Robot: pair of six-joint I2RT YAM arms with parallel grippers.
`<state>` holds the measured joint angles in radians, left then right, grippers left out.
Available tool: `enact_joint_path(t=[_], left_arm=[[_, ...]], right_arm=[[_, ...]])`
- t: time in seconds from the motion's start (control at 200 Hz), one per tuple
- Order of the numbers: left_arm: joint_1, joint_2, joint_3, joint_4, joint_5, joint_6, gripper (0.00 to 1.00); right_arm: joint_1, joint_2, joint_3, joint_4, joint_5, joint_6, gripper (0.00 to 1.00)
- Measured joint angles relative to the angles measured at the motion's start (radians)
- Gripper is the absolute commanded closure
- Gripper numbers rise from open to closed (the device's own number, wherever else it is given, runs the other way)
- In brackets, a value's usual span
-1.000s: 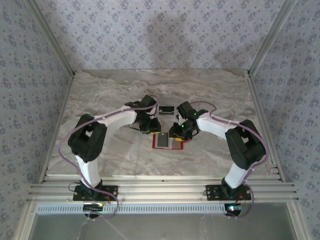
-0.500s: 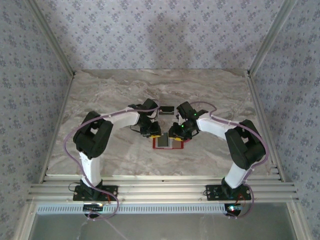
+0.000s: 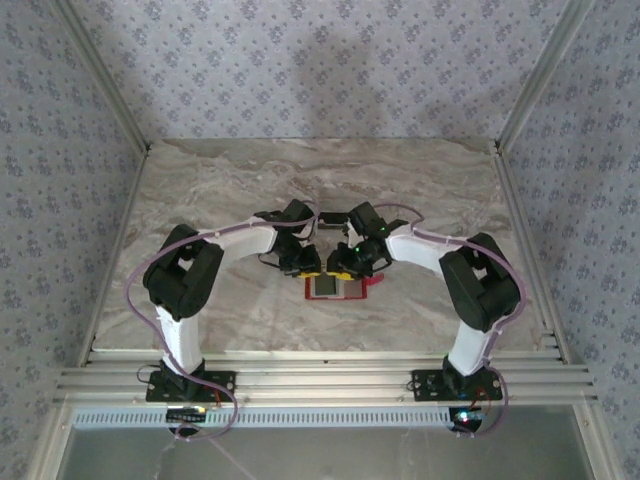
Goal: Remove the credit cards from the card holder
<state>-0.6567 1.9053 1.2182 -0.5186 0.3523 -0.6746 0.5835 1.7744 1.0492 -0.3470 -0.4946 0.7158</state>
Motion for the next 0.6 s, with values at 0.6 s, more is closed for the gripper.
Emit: enact_joint_path(t=[0.6], left_arm=[[0.000, -0.008, -0.011, 0.007, 0.000, 0.000, 0.77]], right_arm=[[0.018, 0.051, 0.027, 0.005, 0.001, 0.001, 0.67]])
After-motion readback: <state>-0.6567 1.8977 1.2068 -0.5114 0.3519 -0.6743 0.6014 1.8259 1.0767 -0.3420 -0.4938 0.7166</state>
